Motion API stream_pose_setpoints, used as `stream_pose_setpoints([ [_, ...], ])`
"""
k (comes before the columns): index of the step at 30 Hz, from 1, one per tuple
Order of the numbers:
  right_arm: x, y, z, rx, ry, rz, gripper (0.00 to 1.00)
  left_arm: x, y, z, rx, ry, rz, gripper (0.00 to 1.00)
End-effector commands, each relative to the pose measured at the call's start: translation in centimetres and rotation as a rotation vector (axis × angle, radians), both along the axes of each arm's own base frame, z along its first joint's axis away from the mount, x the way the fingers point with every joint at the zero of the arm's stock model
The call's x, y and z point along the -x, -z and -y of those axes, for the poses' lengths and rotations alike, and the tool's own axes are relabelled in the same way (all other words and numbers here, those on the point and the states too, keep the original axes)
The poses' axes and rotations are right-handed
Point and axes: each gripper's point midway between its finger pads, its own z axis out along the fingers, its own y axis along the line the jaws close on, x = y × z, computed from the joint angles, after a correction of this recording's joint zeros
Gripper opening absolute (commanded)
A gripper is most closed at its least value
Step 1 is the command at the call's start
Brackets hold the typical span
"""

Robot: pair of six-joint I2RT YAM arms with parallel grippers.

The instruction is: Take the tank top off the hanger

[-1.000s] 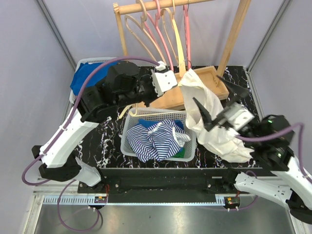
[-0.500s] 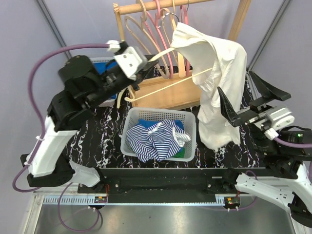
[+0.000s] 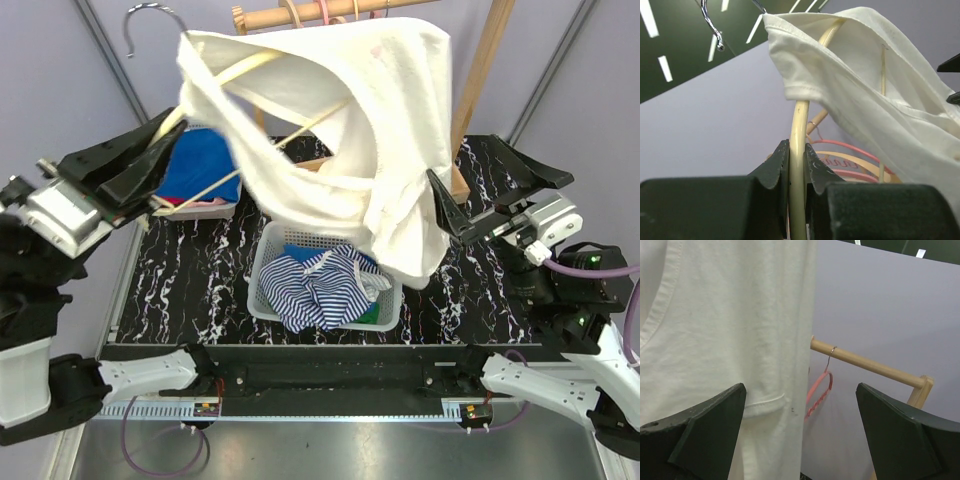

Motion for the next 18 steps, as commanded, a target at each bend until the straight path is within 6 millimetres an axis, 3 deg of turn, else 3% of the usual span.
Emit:
stream_pose_setpoints([
  [1,0.9,-2.4,-1.1,-0.035,-0.09,0.023,1.0,1.6,-2.8,-3.7,0.097,-0.086,0.16,0.0],
  [5,0.4,-2.8,-2.8,-0.009,-0.126,0.003,1.0,1.4,-4.3,-6.4,0.169,-0.185,0.167,0.0],
  [10,0.0,-2.7,-4.3,0.01,-0.159,-0.007,1.0,2.7,-6.6,-9.1,0.229,-0.249,0.237,0.0],
  [18,0.5,-3.3,-4.3,0.001,-0.185,0.004,1.0,4.1,-10.2,-12.9,0.364,-0.351,0.332,0.0],
])
